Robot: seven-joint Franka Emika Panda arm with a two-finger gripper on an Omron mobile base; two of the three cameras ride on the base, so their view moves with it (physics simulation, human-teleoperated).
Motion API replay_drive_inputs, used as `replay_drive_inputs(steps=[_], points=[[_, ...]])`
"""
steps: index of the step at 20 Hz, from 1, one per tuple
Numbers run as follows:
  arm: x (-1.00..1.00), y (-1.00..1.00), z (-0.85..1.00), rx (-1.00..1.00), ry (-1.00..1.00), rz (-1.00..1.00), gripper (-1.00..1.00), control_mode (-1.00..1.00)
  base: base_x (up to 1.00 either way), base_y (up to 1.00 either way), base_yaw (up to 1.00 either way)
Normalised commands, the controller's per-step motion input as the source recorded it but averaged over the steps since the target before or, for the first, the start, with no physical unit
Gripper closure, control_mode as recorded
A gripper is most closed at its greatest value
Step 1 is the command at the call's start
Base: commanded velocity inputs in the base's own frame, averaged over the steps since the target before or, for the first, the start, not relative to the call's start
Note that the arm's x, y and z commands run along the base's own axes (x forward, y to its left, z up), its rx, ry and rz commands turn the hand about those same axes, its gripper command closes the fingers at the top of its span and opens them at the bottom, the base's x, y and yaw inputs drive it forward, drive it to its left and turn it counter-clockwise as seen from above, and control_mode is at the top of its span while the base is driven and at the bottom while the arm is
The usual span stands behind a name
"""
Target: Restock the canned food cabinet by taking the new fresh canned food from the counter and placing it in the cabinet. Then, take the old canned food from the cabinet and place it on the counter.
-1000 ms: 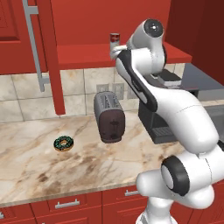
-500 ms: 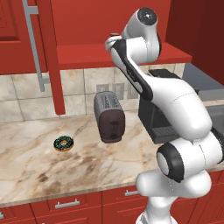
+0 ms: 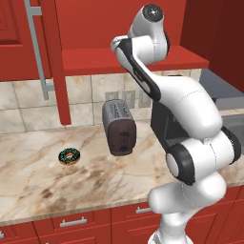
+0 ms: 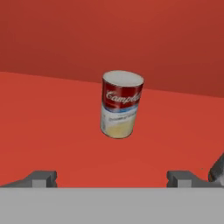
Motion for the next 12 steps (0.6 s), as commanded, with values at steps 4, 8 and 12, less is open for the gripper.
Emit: replay_drive_inputs(steps=[4, 8, 12], points=[[0.32, 0.00, -0.17, 0.00, 0.00, -0.02, -1.00, -1.00, 0.00, 0.00, 0.00], [0.28, 0.00, 0.00, 0.00, 0.00, -0.03, -1.00, -1.00, 0.00, 0.00, 0.00], [0.25, 0.00, 0.00, 0.00, 0.00, -0.04, -1.00, -1.00, 0.00, 0.00, 0.00]])
